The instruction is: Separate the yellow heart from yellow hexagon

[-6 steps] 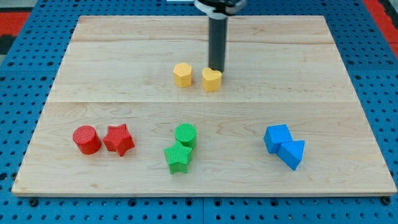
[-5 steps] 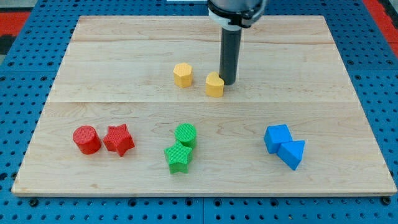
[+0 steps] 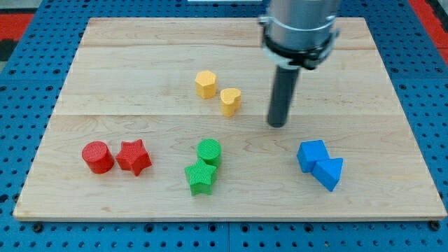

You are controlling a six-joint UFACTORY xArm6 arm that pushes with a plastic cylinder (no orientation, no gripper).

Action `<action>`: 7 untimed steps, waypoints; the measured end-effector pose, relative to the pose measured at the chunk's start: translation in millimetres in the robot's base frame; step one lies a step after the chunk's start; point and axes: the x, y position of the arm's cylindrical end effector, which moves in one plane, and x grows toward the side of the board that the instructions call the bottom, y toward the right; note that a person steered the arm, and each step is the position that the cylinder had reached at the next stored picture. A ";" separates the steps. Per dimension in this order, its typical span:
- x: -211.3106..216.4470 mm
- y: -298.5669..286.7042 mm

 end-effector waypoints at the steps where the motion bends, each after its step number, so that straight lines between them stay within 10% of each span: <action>1: -2.3 -85.6; 3: -66.6 -103.1; 5: 0.0 -22.7; 7: -64.2 -21.8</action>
